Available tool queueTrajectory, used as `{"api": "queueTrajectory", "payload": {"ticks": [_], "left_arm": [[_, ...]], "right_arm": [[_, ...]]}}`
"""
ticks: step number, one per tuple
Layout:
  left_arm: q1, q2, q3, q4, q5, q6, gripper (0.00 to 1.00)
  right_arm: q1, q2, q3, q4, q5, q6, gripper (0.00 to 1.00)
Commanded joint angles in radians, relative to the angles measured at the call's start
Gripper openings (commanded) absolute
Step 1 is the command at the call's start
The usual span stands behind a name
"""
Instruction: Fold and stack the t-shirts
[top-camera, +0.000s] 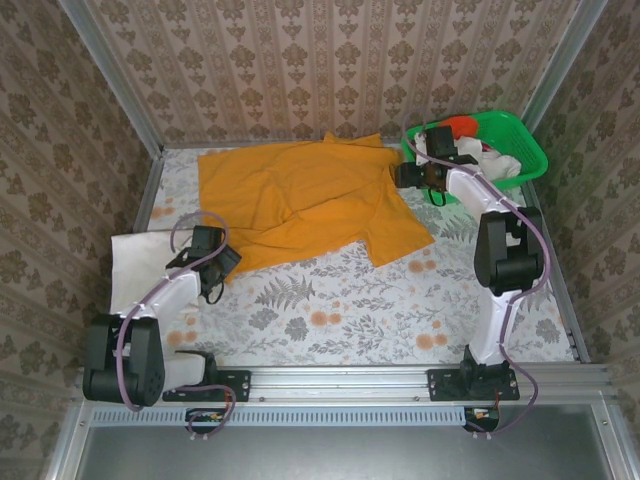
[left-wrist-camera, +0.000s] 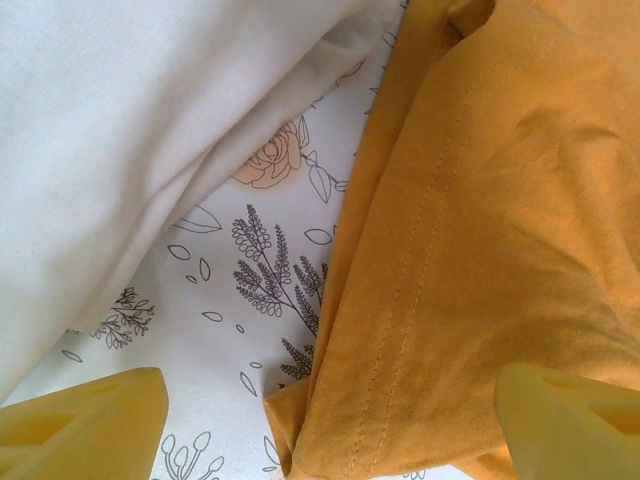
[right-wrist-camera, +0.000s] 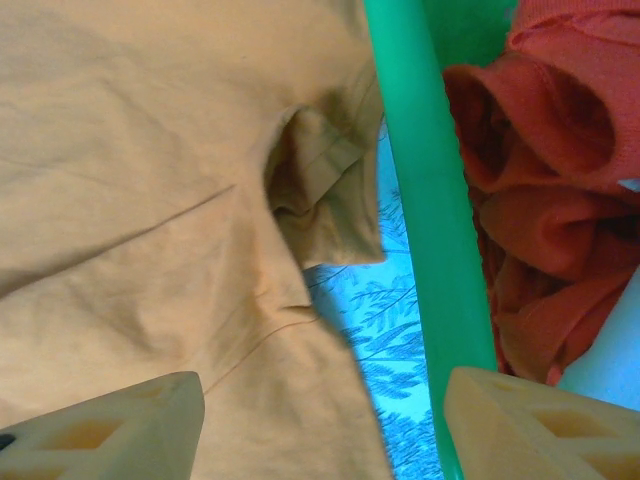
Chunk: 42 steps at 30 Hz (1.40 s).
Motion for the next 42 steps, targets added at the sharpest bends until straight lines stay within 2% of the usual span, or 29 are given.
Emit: {"api": "queueTrajectory", "payload": {"ticks": [1,6,10,13,16,19,22,26,29,33,42], "left_arm": [[-0.003,0.007,0.028,0.0,-0.013,0.019,0.86],[-0.004,-0.002,0.024,-0.004,-0.017,0.016,0.86],[-0.004,-0.004,0.028,-0.004,-0.023,0.025,0.86],[-0.004,0.009,0.034,0.005,-0.022,0.03,0.86],[-0.004,0.022,0.042,0.008,-0.018,0.037,0.86],[-0.004,0.026,0.04,0.012,-0.017,0.037,0.86],[-0.003,0.023,0.04,0.008,-0.017,0.039,0.86],[-0.004,0.014,0.04,0.001,-0.021,0.041,0.86],[-0.004,0.009,0.039,0.001,-0.023,0.042,0.86],[-0.003,0.015,0.046,0.004,-0.018,0.042,0.86],[-0.014,0.004,0.067,-0.027,-0.041,0.065,0.86]], "right_arm": [[-0.008,0.052,0.015,-0.119,0.048,-0.084,0.65],[-0.005,-0.037,-0.02,-0.038,-0.109,-0.069,0.67],[-0.013,-0.089,-0.046,0.021,-0.013,-0.043,0.71],[-0.019,-0.055,-0.014,0.0,0.061,-0.059,0.72],[-0.019,-0.004,0.019,-0.018,0.077,-0.07,0.72],[-0.019,0.06,0.074,-0.058,0.086,-0.073,0.67],[-0.019,0.113,0.127,-0.088,0.098,-0.07,0.57],[-0.017,0.167,0.19,-0.122,0.126,-0.07,0.54],[-0.013,0.18,0.205,-0.13,0.12,-0.044,0.37],[-0.007,0.204,0.235,-0.119,0.146,0.026,0.29],[-0.009,0.35,0.47,-0.182,0.22,0.14,0.19]]}}
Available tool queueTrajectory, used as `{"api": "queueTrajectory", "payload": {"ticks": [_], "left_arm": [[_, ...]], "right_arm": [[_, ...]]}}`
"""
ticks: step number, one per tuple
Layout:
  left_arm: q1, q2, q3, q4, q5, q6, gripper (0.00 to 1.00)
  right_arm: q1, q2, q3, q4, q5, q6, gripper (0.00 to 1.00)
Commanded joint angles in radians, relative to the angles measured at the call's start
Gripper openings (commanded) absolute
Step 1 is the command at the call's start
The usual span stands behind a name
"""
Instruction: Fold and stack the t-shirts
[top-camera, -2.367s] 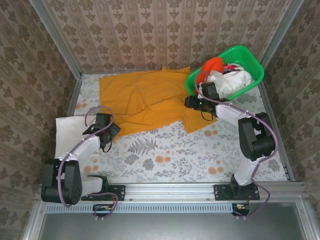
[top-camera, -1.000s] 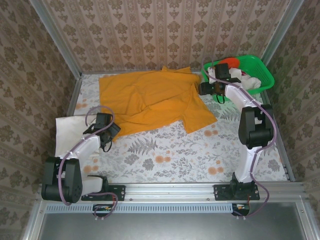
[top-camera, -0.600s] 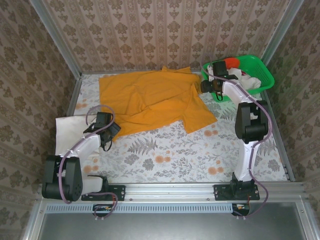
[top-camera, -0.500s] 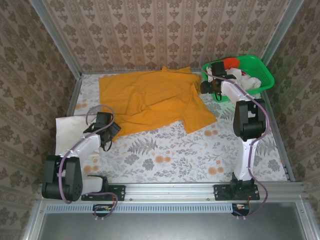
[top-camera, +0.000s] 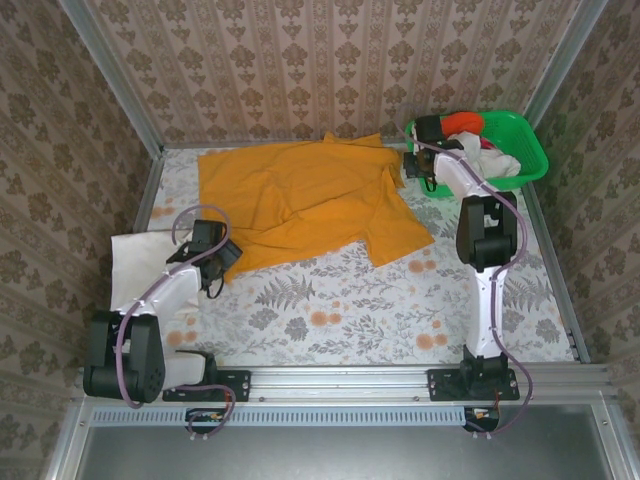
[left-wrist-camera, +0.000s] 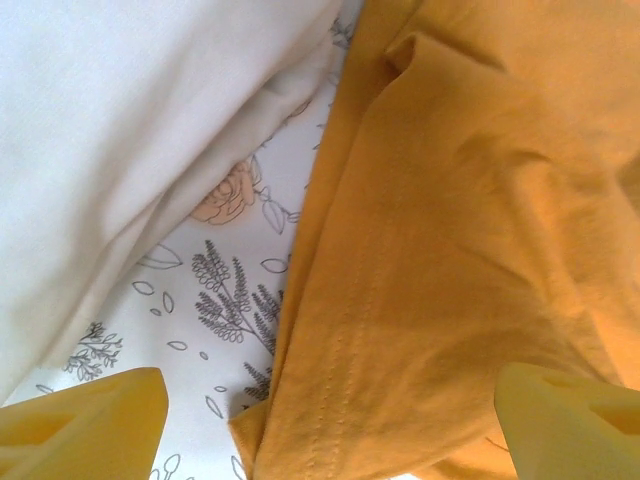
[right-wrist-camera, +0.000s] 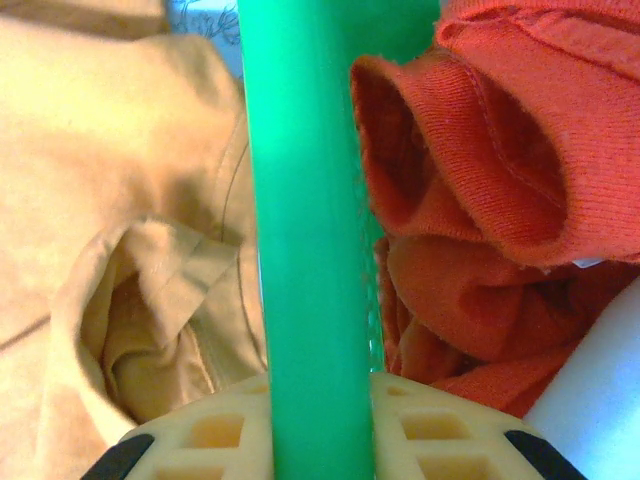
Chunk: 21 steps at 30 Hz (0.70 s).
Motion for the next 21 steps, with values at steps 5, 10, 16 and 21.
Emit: {"api": "queueTrajectory", "payload": {"ticks": [5,10,16,21], "left_arm": [[-0.002,-0.021,-0.001,-0.026,-0.027,0.017,0.86],[-0.007,-0.054,-0.013,-0.052,-0.035,-0.007,0.86],[-0.014,-0.059,-0.039,-0.034,-0.021,-0.033,0.86],[-0.014,-0.028,-0.036,-0.009,-0.005,-0.038,0.86]], "right_arm": [[-0.007,0.093,0.181,-0.08,0.05,0.12,0.22],[0.032,-0.068,0.044,-0.001,0.011,0.059,0.6],[0.106,-0.353,-0.351,0.238,0.025,-0.018,0.81],[0.205,-0.496,-0.588,0.259,0.005,-0.035,0.82]]}}
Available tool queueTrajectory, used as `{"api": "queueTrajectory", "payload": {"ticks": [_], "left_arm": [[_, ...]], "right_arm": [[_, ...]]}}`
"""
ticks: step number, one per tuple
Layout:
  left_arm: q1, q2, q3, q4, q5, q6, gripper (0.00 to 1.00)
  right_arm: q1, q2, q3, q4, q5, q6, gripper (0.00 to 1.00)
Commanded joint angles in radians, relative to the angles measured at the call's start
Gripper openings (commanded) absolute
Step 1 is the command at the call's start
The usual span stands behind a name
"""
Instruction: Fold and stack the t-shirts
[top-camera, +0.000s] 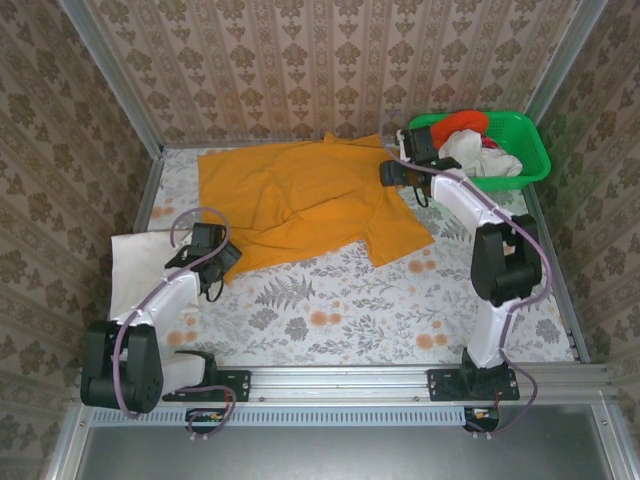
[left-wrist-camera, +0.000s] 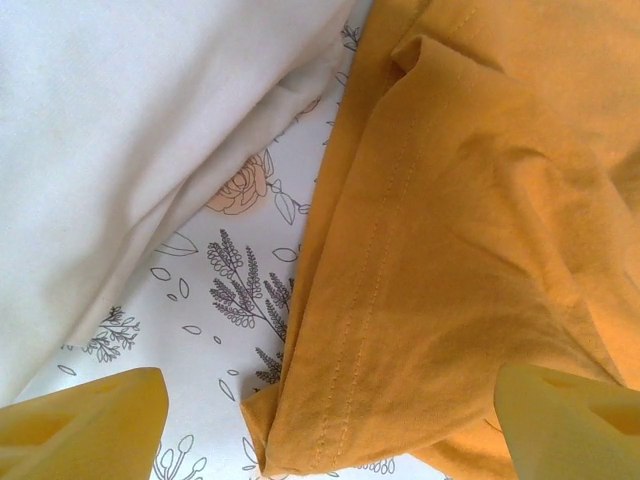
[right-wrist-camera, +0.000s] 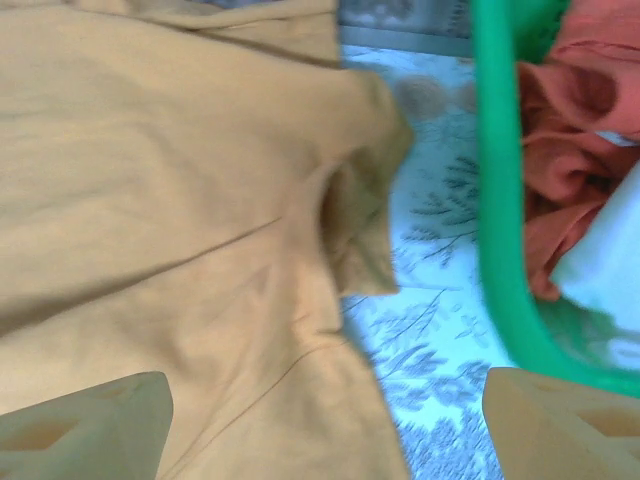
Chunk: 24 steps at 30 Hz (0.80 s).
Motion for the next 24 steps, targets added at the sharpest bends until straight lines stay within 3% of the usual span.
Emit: {"api": "queueTrajectory", "payload": {"ticks": [1,6,10,16,22,24], "left_arm": [[-0.004,0.024,-0.008,0.011,0.012,-0.016,0.85],[0.018,0.073,0.026,0.037,0.055,0.005,0.76],[0.021,0.093,0.042,0.044,0.053,0.022,0.71],[0.069,0.16,0.056,0.089,0.113,0.046,0.67],[0.082,0.233,0.106,0.12,0.121,0.072,0.59],[0.087,0.262,0.133,0.12,0.134,0.089,0.5]], "right_arm": [[0.066,-0.082,-0.15,0.051,-0.034,-0.014,0.81],[0.177,-0.136,-0.312,0.033,-0.111,0.06,0.74],[0.249,-0.105,-0.364,-0.005,-0.093,0.083,0.67],[0.249,-0.01,-0.363,-0.016,-0.068,0.126,0.5],[0.247,0.032,-0.36,-0.06,-0.069,0.149,0.16],[0.246,0.02,-0.383,-0.064,-0.069,0.156,0.06]]}}
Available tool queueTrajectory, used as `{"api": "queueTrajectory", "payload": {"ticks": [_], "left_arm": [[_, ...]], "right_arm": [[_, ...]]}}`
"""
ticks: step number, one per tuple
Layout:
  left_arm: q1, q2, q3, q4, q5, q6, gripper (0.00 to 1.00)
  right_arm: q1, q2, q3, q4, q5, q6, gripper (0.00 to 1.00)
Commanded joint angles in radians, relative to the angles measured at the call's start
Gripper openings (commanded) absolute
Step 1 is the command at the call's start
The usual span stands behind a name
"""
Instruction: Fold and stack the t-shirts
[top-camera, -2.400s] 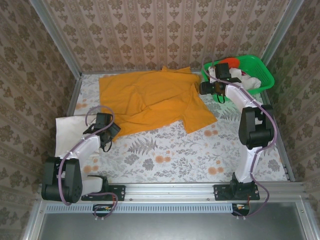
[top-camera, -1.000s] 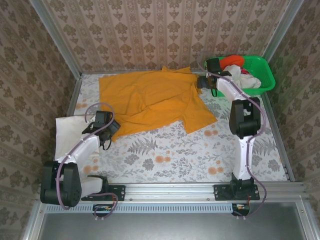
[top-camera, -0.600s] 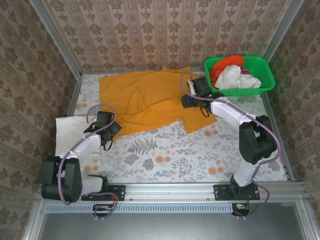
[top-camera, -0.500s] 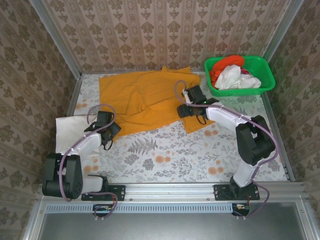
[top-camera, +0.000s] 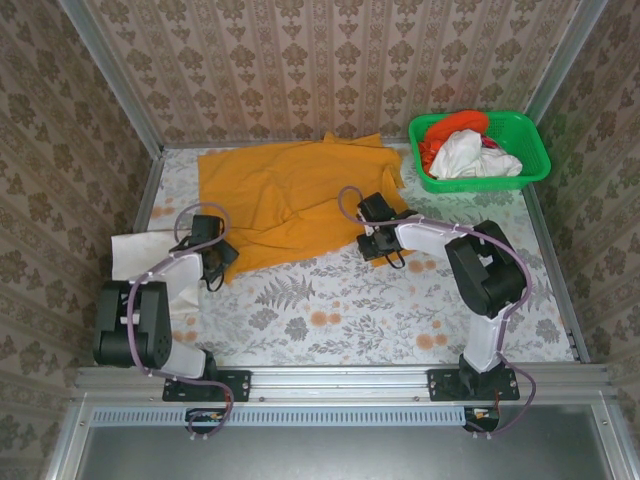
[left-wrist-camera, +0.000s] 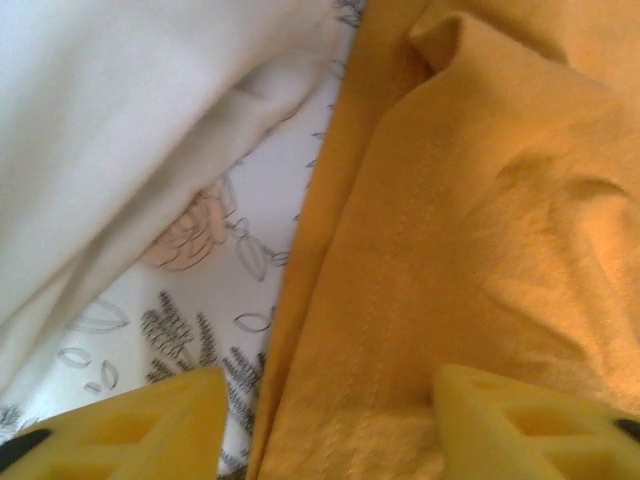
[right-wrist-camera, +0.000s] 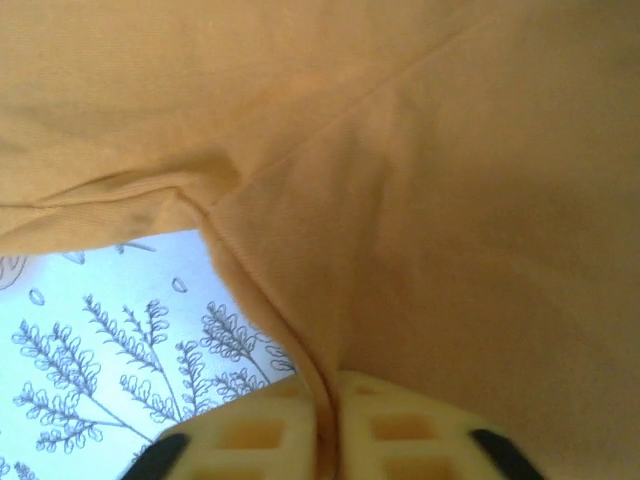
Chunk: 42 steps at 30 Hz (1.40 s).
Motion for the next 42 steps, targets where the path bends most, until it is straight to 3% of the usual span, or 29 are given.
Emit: {"api": "queueTrajectory", "payload": {"ticks": [1,7,11,20,25,29,30,33,35,38,42], "left_arm": [[0.012,0.043,0.073,0.023,0.035,0.053,0.48],[0.012,0.132,0.129,0.005,0.054,0.072,0.18],[0.013,0.153,0.126,0.011,0.042,0.063,0.06],[0.065,0.226,0.152,0.033,0.038,0.09,0.07],[0.074,0.249,0.205,0.035,0.065,0.097,0.15],[0.074,0.239,0.247,0.018,0.072,0.119,0.37],[0.073,0.231,0.251,0.014,0.071,0.125,0.42],[0.065,0.187,0.248,-0.01,0.053,0.141,0.59],[0.051,0.134,0.226,-0.042,0.029,0.148,0.7],[0.023,0.029,0.159,-0.101,-0.008,0.128,0.83],[-0.028,-0.135,0.031,-0.174,-0.028,0.024,0.89]], "right_arm": [[0.0,-0.007,-0.032,-0.065,0.004,0.027,0.01],[-0.001,-0.058,-0.097,-0.081,-0.018,0.054,0.0],[-0.001,-0.09,-0.119,-0.104,-0.008,0.061,0.0],[-0.006,-0.204,-0.24,-0.142,-0.047,0.122,0.0],[-0.009,-0.251,-0.294,-0.177,-0.053,0.164,0.0],[-0.009,-0.314,-0.292,-0.174,-0.081,0.175,0.01],[-0.009,-0.328,-0.284,-0.168,-0.092,0.175,0.05],[-0.009,-0.366,-0.249,-0.138,-0.142,0.171,0.45],[-0.013,-0.398,-0.231,-0.116,-0.165,0.17,0.62],[-0.051,-0.444,-0.223,-0.079,-0.169,0.191,0.72],[-0.173,-0.451,-0.227,-0.031,-0.173,0.23,0.75]]}}
